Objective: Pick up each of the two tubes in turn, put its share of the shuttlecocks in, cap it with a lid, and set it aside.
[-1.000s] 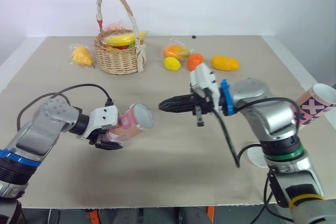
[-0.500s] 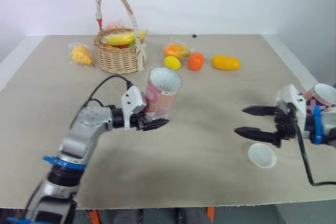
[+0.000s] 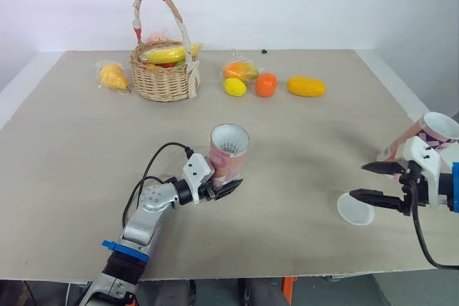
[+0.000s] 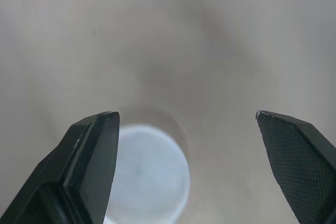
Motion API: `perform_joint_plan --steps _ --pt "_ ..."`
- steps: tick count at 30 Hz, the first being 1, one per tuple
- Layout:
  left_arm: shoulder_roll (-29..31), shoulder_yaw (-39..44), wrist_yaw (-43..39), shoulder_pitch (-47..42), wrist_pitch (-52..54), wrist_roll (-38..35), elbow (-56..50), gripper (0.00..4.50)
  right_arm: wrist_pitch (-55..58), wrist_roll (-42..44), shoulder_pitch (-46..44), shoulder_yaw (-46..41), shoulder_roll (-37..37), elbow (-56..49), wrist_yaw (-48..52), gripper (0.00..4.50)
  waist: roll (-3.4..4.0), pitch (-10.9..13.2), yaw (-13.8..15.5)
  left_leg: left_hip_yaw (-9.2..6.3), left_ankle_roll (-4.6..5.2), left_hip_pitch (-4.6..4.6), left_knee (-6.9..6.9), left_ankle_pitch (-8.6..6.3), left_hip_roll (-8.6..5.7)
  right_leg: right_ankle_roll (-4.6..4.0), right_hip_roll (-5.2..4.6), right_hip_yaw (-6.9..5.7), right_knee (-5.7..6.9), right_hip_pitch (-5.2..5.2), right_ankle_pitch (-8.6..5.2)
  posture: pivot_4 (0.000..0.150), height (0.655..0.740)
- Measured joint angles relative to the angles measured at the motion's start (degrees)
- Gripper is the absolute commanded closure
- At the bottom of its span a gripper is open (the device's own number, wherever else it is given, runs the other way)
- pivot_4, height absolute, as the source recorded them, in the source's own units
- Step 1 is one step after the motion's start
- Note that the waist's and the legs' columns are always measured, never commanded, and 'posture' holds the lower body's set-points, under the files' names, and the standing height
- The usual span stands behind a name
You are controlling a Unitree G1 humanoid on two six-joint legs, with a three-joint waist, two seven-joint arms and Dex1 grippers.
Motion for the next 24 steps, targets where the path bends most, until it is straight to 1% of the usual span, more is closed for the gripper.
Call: perform_joint_plan --steps 6,12,13,14,15,17,18,19,20,21,22,23,24 --pt "-0.79 -0.11 0.43 0.39 -3.25 0.02 2.78 1.22 -4.28 -3.67 0.71 3.69 0.43 3.64 -0.16 0.05 0.02 -0.01 0.00 0.03 0.00 0.51 -0.03 -0.01 0.01 -0.11 0.00 0.02 -0.02 0.48 -0.12 0.150 0.7400" --pt "-1.08 -0.44 0.53 0.48 -3.46 -0.08 3.11 1.22 -6.66 -5.28 0.47 5.59 2.59 6.67 -1.60 0.05 0.06 -0.05 -0.01 0.06 0.00 0.61 -0.02 -0.01 0.00 -0.19 -0.01 0.05 -0.03 0.57 -0.17 0.150 0.7400" --pt "-1.09 -0.50 0.53 0.48 -3.44 -0.10 3.09 1.22 -6.96 -5.60 0.37 5.99 2.96 7.06 -1.73 0.44 0.06 -0.05 -0.01 0.05 0.00 0.60 -0.03 -0.01 0.00 -0.18 -0.01 0.04 -0.04 0.56 -0.16 0.150 0.7400" --pt "-1.10 -0.53 0.53 0.49 -3.37 -0.12 3.09 1.22 -7.21 -5.71 0.22 6.08 3.32 7.34 -1.76 0.58 0.09 -0.06 -0.01 0.05 0.00 0.60 -0.03 -0.01 0.00 -0.16 -0.02 0.05 -0.04 0.56 -0.16 0.150 0.7400" --pt "-1.11 -0.54 0.53 0.48 -3.00 -0.19 2.97 1.22 -7.56 -5.82 0.05 6.16 3.53 7.48 -1.76 0.88 0.11 -0.08 -0.01 0.05 0.00 0.60 -0.03 -0.01 0.00 -0.10 -0.02 0.05 -0.04 0.57 -0.12 0.150 0.7400" --pt "-1.12 -0.57 0.54 0.49 -2.63 -0.22 2.75 1.22 -7.84 -6.03 -0.15 6.20 3.61 7.48 -1.80 1.83 0.11 -0.08 -0.01 0.05 0.00 0.61 -0.03 -0.01 0.00 -0.09 -0.02 0.04 -0.05 0.58 -0.12 0.150 0.7400" --pt "-1.12 -0.57 0.54 0.50 -2.47 -0.23 2.67 1.22 -7.88 -6.14 -0.28 6.21 3.65 7.48 -1.85 2.45 0.11 -0.08 -0.01 0.04 -0.01 0.61 -0.03 -0.01 0.00 -0.10 -0.02 0.04 -0.05 0.58 -0.12 0.150 0.7400" --pt "-1.11 -0.58 0.54 0.50 -2.37 -0.25 2.60 1.22 -7.88 -6.17 -0.37 6.21 3.77 7.50 -1.93 2.79 0.11 -0.08 -0.01 0.04 -0.01 0.61 -0.03 -0.01 0.00 -0.11 -0.02 0.04 -0.07 0.58 -0.13 0.150 0.7400" --pt "-1.10 -0.58 0.54 0.50 -2.36 -0.25 2.58 1.22 -7.88 -6.17 -0.39 6.21 3.83 7.50 -1.97 3.46 0.11 -0.08 -0.01 0.04 -0.01 0.60 -0.03 -0.01 0.00 -0.11 -0.02 0.04 -0.07 0.58 -0.13 0.150 0.7400" --pt "-1.09 -0.59 0.54 0.51 -2.30 -0.26 2.52 1.22 -7.88 -6.17 -0.47 6.21 4.02 7.50 -2.03 3.77 0.11 -0.08 -0.01 0.04 -0.01 0.60 -0.03 -0.01 0.00 -0.11 -0.02 0.04 -0.09 0.59 -0.13 0.150 0.7400" --pt "-1.06 -0.60 0.53 0.51 -2.19 -0.27 2.43 1.22 -7.87 -6.19 -0.63 6.21 4.14 7.52 -2.20 4.32 0.11 -0.08 -0.01 0.04 -0.01 0.60 -0.03 -0.01 0.00 -0.12 -0.02 0.04 -0.10 0.59 -0.13 0.150 0.7400" --pt "-1.04 -0.60 0.51 0.50 -2.10 -0.32 2.39 1.22 -7.89 -6.19 -0.73 6.21 4.14 7.52 -2.24 4.42 0.11 -0.08 -0.01 0.04 -0.01 0.60 -0.03 -0.01 0.00 -0.12 -0.02 0.04 -0.11 0.59 -0.13 0.150 0.7400" --pt "-1.04 -0.60 0.51 0.48 -1.64 -0.47 2.21 1.22 -7.91 -6.20 -0.88 6.21 4.14 7.51 -2.25 4.42 0.11 -0.08 -0.01 0.04 -0.01 0.59 -0.03 -0.01 0.00 -0.12 -0.02 0.04 -0.12 0.60 -0.13 0.150 0.7400"
